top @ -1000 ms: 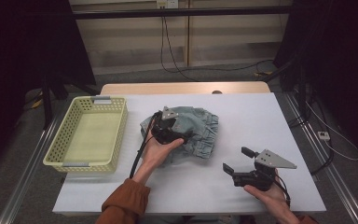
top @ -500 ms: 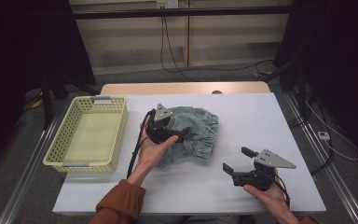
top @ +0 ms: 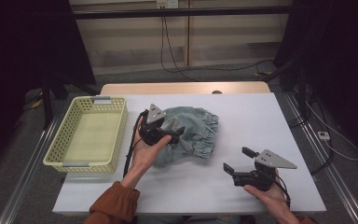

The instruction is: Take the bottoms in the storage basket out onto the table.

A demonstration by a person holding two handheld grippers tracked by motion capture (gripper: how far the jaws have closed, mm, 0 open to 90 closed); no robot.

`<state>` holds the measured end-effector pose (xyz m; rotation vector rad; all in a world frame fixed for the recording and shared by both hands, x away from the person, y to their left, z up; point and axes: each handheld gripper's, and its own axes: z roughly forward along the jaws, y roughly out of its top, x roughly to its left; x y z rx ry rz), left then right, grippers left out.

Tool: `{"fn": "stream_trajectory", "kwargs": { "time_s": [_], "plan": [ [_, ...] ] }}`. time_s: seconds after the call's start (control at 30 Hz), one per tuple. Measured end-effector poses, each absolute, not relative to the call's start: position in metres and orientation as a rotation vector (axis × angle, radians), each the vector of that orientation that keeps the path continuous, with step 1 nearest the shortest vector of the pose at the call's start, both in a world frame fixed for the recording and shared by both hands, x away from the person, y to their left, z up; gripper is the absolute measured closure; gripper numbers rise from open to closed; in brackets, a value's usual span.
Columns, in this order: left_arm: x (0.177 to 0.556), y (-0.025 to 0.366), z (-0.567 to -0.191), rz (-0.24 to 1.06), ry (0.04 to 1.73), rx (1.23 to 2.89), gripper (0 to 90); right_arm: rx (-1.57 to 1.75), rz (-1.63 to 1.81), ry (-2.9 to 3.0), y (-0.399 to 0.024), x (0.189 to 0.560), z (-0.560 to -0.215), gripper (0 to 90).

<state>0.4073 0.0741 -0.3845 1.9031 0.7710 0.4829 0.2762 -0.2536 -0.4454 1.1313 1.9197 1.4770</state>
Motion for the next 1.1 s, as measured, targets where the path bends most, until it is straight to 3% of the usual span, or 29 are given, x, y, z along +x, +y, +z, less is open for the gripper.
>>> {"fn": "stream_trajectory", "kwargs": {
  "time_s": [1.1],
  "plan": [
    [0.376, 0.107, -0.376, 0.549, 0.773, 1.878, 5.7, 1.129, 1.474, 1.913, -0.255, 0.271, -0.444, 4.6]
  ]
}}
